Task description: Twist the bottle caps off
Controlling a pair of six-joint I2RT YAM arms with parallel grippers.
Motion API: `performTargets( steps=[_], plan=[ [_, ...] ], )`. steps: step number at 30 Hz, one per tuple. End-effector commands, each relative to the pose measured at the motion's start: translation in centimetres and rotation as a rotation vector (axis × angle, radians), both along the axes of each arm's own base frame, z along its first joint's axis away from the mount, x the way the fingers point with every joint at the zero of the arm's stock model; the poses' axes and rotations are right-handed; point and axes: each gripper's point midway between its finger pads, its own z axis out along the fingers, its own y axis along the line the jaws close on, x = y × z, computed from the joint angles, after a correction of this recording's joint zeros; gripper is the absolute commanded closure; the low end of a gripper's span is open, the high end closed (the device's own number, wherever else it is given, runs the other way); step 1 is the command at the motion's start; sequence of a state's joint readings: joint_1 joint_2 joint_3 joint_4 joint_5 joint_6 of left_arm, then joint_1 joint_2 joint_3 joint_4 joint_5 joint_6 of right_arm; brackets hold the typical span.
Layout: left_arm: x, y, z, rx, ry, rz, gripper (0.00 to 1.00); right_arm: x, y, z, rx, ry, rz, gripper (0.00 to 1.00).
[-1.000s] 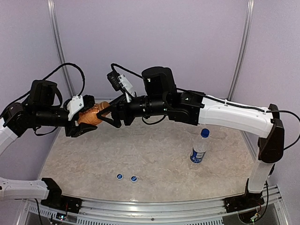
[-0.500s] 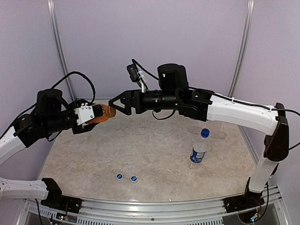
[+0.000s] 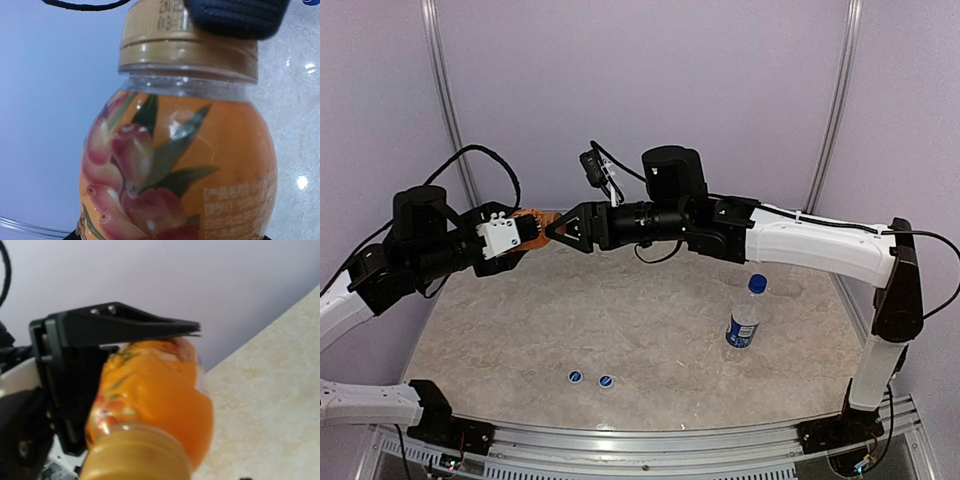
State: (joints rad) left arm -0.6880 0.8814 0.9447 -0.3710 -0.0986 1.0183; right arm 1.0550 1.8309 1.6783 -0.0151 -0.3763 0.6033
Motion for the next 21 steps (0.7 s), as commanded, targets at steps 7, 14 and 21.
performTargets(
  steps=[7,14,21],
  plan=[
    [-0.5,-0.3,-0.2,-0.007,0.001,-0.021,0.54,0.4,1.3,0.2,0.004,-0.003,0.027,0.52],
    [-0.7,-0.3,-0.1,-0.030,0.026,-0.019,0.54,0.6,1.2,-0.6,-0.036,-0.022,0.017,1.00],
    [-4.3,-1.0,0.1,-0.150,0.305,-0.104,0.54,-5.0,1.5,-2.1,-0.190,-0.431,0.190,1.00]
  ],
)
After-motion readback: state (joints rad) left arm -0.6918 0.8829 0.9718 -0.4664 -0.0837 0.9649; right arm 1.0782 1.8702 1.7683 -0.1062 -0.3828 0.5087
